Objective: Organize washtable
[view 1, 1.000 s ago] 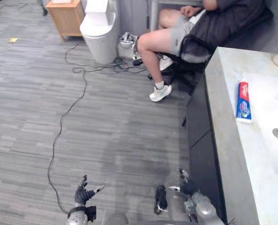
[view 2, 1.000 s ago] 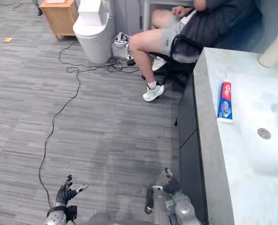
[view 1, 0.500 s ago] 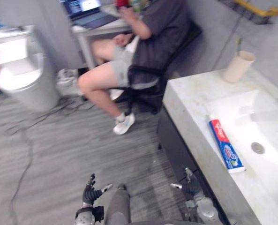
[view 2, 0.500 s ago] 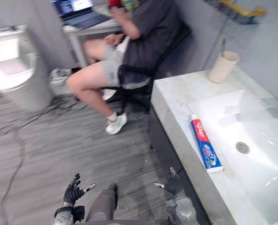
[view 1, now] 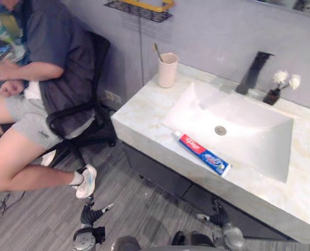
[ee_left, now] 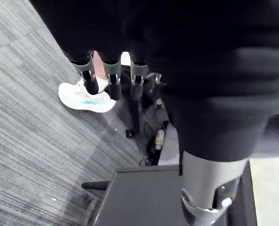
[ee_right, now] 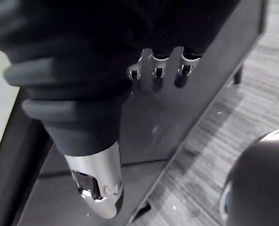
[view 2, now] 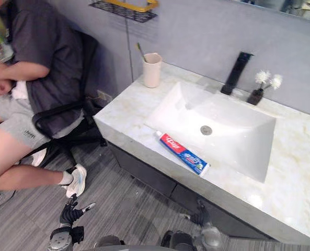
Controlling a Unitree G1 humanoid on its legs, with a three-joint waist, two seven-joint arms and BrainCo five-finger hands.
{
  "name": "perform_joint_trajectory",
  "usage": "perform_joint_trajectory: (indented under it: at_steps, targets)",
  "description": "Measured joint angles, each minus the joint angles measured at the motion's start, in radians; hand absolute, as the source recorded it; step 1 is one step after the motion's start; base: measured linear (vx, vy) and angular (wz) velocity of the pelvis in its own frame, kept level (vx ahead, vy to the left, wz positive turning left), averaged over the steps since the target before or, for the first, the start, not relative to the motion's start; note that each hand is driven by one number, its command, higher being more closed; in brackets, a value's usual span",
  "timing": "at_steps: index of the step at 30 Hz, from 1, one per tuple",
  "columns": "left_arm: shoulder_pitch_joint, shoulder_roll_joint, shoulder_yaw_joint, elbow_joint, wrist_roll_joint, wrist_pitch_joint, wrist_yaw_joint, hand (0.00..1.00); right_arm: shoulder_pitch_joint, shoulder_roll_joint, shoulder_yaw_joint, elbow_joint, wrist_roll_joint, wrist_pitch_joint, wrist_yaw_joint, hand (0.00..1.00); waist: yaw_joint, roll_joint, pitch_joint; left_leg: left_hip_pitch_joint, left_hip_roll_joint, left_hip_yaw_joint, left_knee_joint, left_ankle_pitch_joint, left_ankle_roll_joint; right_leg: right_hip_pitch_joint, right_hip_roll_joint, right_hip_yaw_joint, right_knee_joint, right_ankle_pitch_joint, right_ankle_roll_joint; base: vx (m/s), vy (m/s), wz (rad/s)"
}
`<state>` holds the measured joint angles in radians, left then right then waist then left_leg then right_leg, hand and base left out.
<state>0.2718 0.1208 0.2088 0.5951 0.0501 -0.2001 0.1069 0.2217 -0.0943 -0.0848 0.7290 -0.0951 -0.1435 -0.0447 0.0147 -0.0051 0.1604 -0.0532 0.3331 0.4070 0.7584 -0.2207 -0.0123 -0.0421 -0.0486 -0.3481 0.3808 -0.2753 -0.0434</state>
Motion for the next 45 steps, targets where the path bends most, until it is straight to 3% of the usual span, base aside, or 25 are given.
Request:
perform_joint_trajectory:
  at_steps: [1, 2, 4, 8, 9, 10, 11, 12, 18, 22, 28, 31, 36, 39, 40, 45]
  targets:
    - [0.015, -0.001, -0.001, 0.000, 0.000, 0.000, -0.001, 0.00, 0.007, -0.004, -0.001, 0.002, 0.012, 0.002, -0.001, 0.00, 0.002, -0.012, 0.007, -0.033, 0.006, -0.056, 0.077, 0.039, 0.019, 0.017, 0.016, 0.028, 0.000, -0.008, -0.010, 0.21, -0.148, -1.36]
    - [0.034, -0.007, -0.004, 0.001, 0.000, 0.007, -0.007, 0.00, 0.006, -0.006, -0.022, 0.004, 0.022, 0.003, -0.004, 0.00, 0.001, -0.011, 0.009, -0.065, -0.016, -0.159, 0.115, 0.005, -0.015, 0.035, 0.030, 0.084, -0.002, -0.015, -0.013, 0.19, -0.070, -1.12]
    - [0.022, -0.017, -0.005, 0.000, -0.001, 0.008, -0.015, 0.00, 0.002, -0.010, -0.049, 0.005, 0.027, 0.003, -0.011, 0.00, -0.001, -0.021, 0.006, -0.093, -0.045, -0.218, 0.055, -0.026, -0.048, 0.037, 0.034, 0.113, -0.010, -0.004, -0.011, 0.19, -0.034, -0.84]
    - [0.006, -0.041, -0.010, -0.002, -0.001, 0.007, -0.016, 0.00, -0.020, -0.032, -0.112, 0.047, 0.036, 0.003, -0.024, 0.00, -0.002, -0.009, 0.008, -0.102, -0.162, -0.403, -0.306, -0.024, -0.088, 0.040, 0.034, 0.211, -0.019, 0.002, 0.001, 0.17, 0.072, -0.77]
    - [0.004, -0.043, -0.010, -0.002, -0.001, 0.006, -0.015, 0.00, -0.018, -0.042, -0.121, 0.051, 0.036, 0.002, -0.028, 0.00, -0.001, 0.010, 0.008, -0.084, -0.177, -0.440, -0.404, 0.048, -0.105, 0.047, 0.045, 0.235, -0.019, -0.002, 0.018, 0.19, 0.170, -0.77]
    - [0.004, -0.039, -0.009, 0.000, -0.001, 0.006, -0.015, 0.00, -0.018, -0.041, -0.126, 0.055, 0.036, 0.003, -0.029, 0.00, 0.002, 0.022, 0.005, -0.074, -0.179, -0.445, -0.406, 0.082, -0.117, 0.057, 0.045, 0.245, -0.019, -0.006, 0.027, 0.20, 0.186, -0.62]
    - [0.004, -0.030, -0.007, 0.005, -0.001, 0.007, -0.015, 0.00, -0.018, -0.030, -0.127, 0.066, 0.036, 0.004, -0.031, 0.00, -0.004, 0.002, 0.002, -0.051, -0.195, -0.428, -0.426, 0.083, -0.112, 0.069, 0.029, 0.258, -0.030, -0.002, 0.042, 0.13, 0.115, -0.27]
    - [0.014, -0.033, -0.050, 0.025, 0.000, 0.006, -0.020, 0.00, 0.022, 0.011, -0.145, 0.039, 0.023, 0.014, -0.042, 0.00, 0.002, -0.010, -0.036, 0.086, -0.284, -0.382, -0.725, 0.232, -0.052, 0.161, -0.058, 0.256, -0.260, 0.105, 0.127, 0.09, 0.074, -0.14]
    - [0.013, -0.033, -0.051, 0.027, -0.001, 0.006, -0.020, 0.00, 0.022, 0.011, -0.146, 0.040, 0.026, 0.014, -0.042, 0.00, 0.002, -0.011, -0.036, 0.097, -0.285, -0.380, -0.744, 0.234, -0.052, 0.161, -0.058, 0.261, -0.262, 0.105, 0.127, 0.00, -0.001, -0.02]
    - [0.002, -0.033, -0.083, 0.088, -0.042, 0.007, -0.019, 0.00, 0.016, 0.013, -0.153, 0.052, 0.070, 0.014, -0.045, 0.00, 0.000, -0.014, -0.048, 0.143, -0.289, -0.379, -0.849, 0.288, -0.049, 0.163, -0.057, 0.264, -0.278, 0.112, 0.129, 0.01, -0.004, -0.03]
    - [-0.038, -0.035, -0.093, 0.169, -0.123, 0.017, -0.015, 0.00, -0.003, 0.036, -0.183, 0.091, 0.142, 0.015, -0.070, 0.00, 0.000, -0.037, -0.049, 0.142, -0.316, -0.411, -0.861, 0.293, -0.046, 0.194, -0.067, 0.230, -0.315, 0.120, 0.139, 0.00, 0.007, 0.17]
    - [-0.037, -0.020, 0.000, 0.200, -0.158, 0.018, -0.014, 0.00, -0.010, 0.036, -0.234, 0.092, 0.165, 0.023, -0.087, 0.00, 0.001, -0.036, -0.048, 0.129, -0.328, -0.437, -0.861, 0.293, -0.045, 0.198, -0.076, 0.202, -0.323, 0.119, 0.141, 0.00, 0.002, 0.26]
    - [-0.038, 0.127, 0.240, 0.196, -0.166, 0.020, 0.006, 0.00, -0.006, 0.010, -0.270, 0.113, 0.165, 0.040, -0.087, 0.00, 0.005, -0.037, -0.035, 0.129, -0.336, -0.482, -0.856, 0.293, -0.044, 0.238, -0.079, 0.150, -0.350, 0.123, 0.147, 0.02, -0.028, 0.29]
    - [-0.038, 0.192, 0.336, 0.105, -0.166, 0.020, 0.030, 0.00, 0.006, -0.004, -0.270, 0.110, 0.165, 0.040, -0.086, 0.00, 0.010, -0.028, -0.028, 0.128, -0.338, -0.501, -0.855, 0.297, -0.039, 0.250, -0.082, 0.127, -0.355, 0.123, 0.147, -0.02, -0.026, 0.19]
    - [-0.040, 0.210, 0.357, -0.009, -0.165, 0.020, 0.037, 0.00, 0.019, -0.010, -0.270, 0.110, 0.165, 0.040, -0.086, 0.00, 0.027, -0.025, -0.027, 0.125, -0.340, -0.510, -0.855, 0.297, -0.039, 0.252, -0.088, 0.117, -0.357, 0.123, 0.147, -0.03, -0.019, 0.25]
    - [-0.066, 0.237, 0.362, -0.484, -0.149, 0.014, 0.098, 0.00, 0.058, -0.020, -0.271, 0.109, 0.165, 0.039, -0.085, 0.00, 0.055, -0.016, -0.022, 0.110, -0.354, -0.555, -0.855, 0.304, -0.038, 0.262, -0.090, 0.071, -0.359, 0.122, 0.147, -0.03, -0.024, 0.27]
